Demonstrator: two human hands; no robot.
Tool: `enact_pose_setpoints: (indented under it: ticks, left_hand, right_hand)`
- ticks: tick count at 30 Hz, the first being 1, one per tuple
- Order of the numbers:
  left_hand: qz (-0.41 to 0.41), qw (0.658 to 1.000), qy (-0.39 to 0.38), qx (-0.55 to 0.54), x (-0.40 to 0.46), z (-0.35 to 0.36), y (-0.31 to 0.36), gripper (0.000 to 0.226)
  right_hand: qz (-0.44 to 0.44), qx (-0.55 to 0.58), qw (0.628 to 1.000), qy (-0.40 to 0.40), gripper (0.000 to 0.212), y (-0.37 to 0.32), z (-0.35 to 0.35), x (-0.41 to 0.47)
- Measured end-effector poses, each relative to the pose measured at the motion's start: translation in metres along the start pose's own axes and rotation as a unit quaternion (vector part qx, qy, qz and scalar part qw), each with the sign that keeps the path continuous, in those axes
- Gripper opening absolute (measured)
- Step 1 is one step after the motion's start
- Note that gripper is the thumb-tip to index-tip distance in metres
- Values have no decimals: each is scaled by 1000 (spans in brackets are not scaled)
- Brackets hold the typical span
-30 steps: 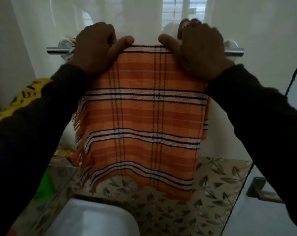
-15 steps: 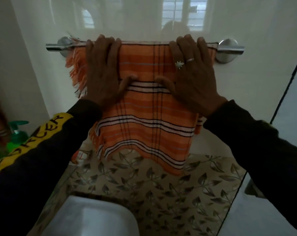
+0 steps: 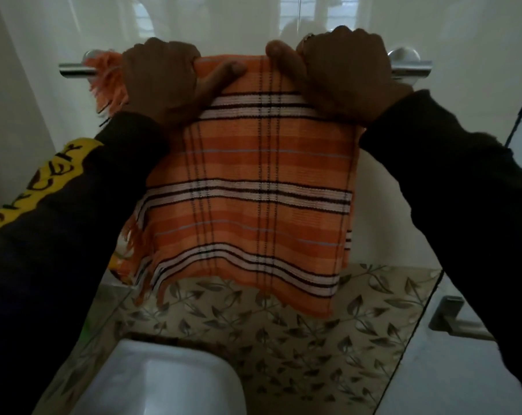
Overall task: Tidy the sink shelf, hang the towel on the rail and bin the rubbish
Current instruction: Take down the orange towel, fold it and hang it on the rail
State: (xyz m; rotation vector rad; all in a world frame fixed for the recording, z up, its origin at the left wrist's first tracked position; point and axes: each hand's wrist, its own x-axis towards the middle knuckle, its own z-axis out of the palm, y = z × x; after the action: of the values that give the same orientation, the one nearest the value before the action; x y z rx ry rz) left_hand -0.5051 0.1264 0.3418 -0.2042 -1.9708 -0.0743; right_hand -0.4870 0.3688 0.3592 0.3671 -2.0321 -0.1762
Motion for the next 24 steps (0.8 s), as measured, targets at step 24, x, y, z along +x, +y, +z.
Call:
enact_pose_setpoints:
  ticks: [24]
  left_hand:
    - [54, 993, 100, -43, -23, 23, -3, 77]
  right_hand:
    - [8, 24, 994, 104, 103, -8, 23, -35]
